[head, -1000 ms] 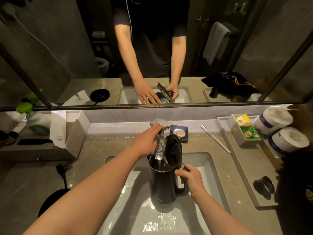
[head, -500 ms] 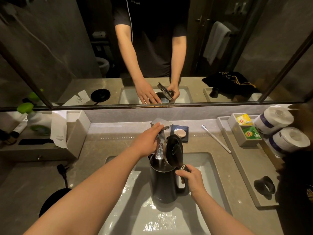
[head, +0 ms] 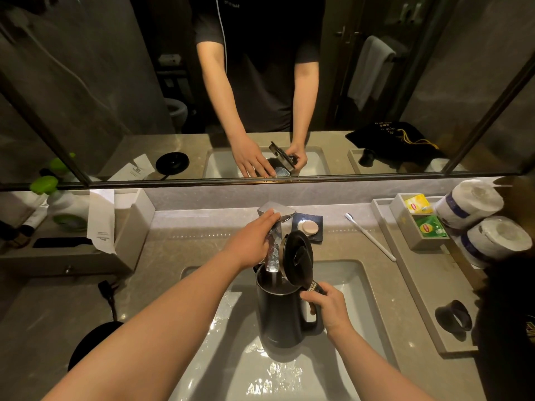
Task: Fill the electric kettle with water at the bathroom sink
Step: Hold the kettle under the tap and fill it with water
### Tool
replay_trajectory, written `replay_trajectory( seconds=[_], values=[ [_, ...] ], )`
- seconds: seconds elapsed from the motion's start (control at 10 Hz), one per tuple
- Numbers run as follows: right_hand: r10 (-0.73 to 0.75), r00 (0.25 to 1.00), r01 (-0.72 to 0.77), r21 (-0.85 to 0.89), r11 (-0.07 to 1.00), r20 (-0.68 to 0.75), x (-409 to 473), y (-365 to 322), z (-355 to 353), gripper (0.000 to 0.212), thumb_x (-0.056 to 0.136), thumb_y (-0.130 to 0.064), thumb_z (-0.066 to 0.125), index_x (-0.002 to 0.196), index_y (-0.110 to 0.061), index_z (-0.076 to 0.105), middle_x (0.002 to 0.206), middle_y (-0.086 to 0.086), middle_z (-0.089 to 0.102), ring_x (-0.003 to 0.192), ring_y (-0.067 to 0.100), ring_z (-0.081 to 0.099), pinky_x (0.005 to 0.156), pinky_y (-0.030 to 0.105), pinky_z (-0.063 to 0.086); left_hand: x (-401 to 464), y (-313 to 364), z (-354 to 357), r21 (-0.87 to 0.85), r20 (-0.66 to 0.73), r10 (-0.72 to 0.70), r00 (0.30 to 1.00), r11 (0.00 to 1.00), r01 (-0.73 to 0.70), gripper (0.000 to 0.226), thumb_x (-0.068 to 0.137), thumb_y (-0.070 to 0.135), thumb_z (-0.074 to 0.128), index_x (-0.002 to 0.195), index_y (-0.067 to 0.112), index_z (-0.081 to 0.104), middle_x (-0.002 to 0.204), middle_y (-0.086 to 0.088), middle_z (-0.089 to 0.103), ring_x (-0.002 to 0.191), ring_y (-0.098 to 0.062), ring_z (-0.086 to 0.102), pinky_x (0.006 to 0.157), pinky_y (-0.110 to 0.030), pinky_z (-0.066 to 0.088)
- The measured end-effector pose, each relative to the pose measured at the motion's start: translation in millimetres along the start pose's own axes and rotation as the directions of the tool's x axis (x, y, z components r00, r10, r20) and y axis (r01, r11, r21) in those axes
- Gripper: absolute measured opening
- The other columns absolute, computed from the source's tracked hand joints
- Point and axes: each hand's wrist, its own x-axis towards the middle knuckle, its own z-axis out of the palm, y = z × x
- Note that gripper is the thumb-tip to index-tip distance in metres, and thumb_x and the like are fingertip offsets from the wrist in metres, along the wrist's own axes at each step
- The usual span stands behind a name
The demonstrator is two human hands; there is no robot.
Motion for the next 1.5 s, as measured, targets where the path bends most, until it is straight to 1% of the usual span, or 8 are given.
replay_trajectory(
  seconds=[0.2, 0.3, 0.4, 0.5, 0.8, 1.2, 1.4, 1.5],
  values=[
    [0.003, 1.0, -0.003, 0.015, 1.0, 0.004, 1.8, 1.4, -1.1, 0.029, 0.051, -0.026, 0.081, 0.064, -0.008, 0.062, 0.051, 0.004, 0.054, 0.051, 0.02, 0.051, 0.053, 0.035, 0.042, -0.3, 0.6, 0.6, 0.014, -0.006, -0.002, 1.0, 1.0, 0.002, 0.067, 0.092, 0.015, 0.05, 0.147, 0.035, 0.019, 0.158, 0.008, 0.015, 0.138, -0.02, 0.029, 0.108, -0.04, 0.032],
    [0.003, 1.0, -0.003, 0.017, 1.0, 0.006, 3.3, 2.8, -1.5, 0.034, 0.052, -0.026, 0.081, 0.067, -0.002, 0.062, 0.054, 0.006, 0.055, 0.053, 0.021, 0.051, 0.055, 0.036, 0.043, -0.2, 1.0, 0.7, 0.019, -0.01, -0.005, 1.0, 1.0, 0.005, 0.067, 0.091, 0.014, 0.051, 0.147, 0.035, 0.019, 0.158, 0.008, 0.015, 0.138, -0.02, 0.029, 0.108, -0.04, 0.032],
    [-0.002, 1.0, 0.002, 0.015, 1.0, 0.006, 4.9, 4.0, -1.6, 0.046, 0.053, -0.027, 0.081, 0.073, 0.008, 0.059, 0.055, 0.007, 0.055, 0.053, 0.021, 0.052, 0.057, 0.037, 0.044, -0.1, 1.1, 0.9, 0.022, -0.012, -0.003, 1.0, 1.0, 0.003, 0.067, 0.092, 0.015, 0.051, 0.147, 0.034, 0.019, 0.158, 0.008, 0.015, 0.138, -0.02, 0.03, 0.107, -0.039, 0.032],
    [-0.001, 1.0, 0.001, 0.008, 1.0, 0.0, 6.2, 3.5, -1.3, 0.05, 0.054, -0.026, 0.082, 0.077, 0.011, 0.059, 0.054, 0.005, 0.055, 0.052, 0.019, 0.052, 0.056, 0.036, 0.044, -0.3, 0.7, 0.9, 0.024, -0.012, 0.002, 1.0, 1.0, -0.002, 0.067, 0.091, 0.014, 0.051, 0.147, 0.034, 0.019, 0.158, 0.007, 0.015, 0.138, -0.02, 0.03, 0.107, -0.039, 0.032],
    [-0.005, 1.0, 0.005, 0.022, 1.0, 0.021, 5.6, -3.4, -1.5, 0.025, 0.057, -0.02, 0.081, 0.064, -0.007, 0.06, 0.049, 0.004, 0.052, 0.045, 0.015, 0.05, 0.047, 0.03, 0.043, -0.5, -0.4, 2.3, 0.007, -0.006, -0.006, 1.0, 1.0, 0.006, 0.072, 0.09, 0.01, 0.052, 0.147, 0.035, 0.018, 0.158, 0.008, 0.014, 0.139, -0.019, 0.027, 0.109, -0.038, 0.03],
    [-0.004, 1.0, 0.004, 0.018, 1.0, 0.018, 5.3, -3.4, -1.2, 0.027, 0.056, -0.022, 0.08, 0.066, -0.005, 0.062, 0.051, 0.005, 0.054, 0.05, 0.019, 0.05, 0.051, 0.034, 0.043, 0.1, -0.7, 3.4, 0.012, -0.02, -0.009, 1.0, 1.0, 0.009, 0.071, 0.09, 0.012, 0.053, 0.147, 0.036, 0.018, 0.158, 0.008, 0.015, 0.139, -0.018, 0.028, 0.106, -0.037, 0.031],
    [-0.008, 1.0, 0.008, 0.026, 1.0, 0.019, 5.1, -5.0, -0.1, 0.023, 0.056, -0.021, 0.08, 0.063, -0.009, 0.062, 0.05, 0.003, 0.055, 0.047, 0.016, 0.051, 0.048, 0.031, 0.044, 0.4, -0.5, 3.1, 0.012, -0.021, -0.005, 1.0, 1.0, 0.005, 0.071, 0.09, 0.012, 0.053, 0.147, 0.035, 0.018, 0.158, 0.008, 0.015, 0.138, -0.019, 0.029, 0.105, -0.037, 0.033],
    [-0.009, 1.0, 0.008, 0.014, 1.0, 0.019, 4.8, -4.9, 0.6, 0.028, 0.054, -0.025, 0.08, 0.066, -0.007, 0.063, 0.051, 0.002, 0.057, 0.047, 0.012, 0.053, 0.047, 0.027, 0.046, 1.1, -0.7, 3.4, 0.014, -0.018, -0.007, 1.0, 1.0, 0.007, 0.071, 0.09, 0.012, 0.053, 0.147, 0.036, 0.018, 0.158, 0.008, 0.015, 0.138, -0.019, 0.029, 0.105, -0.038, 0.034]
  ],
)
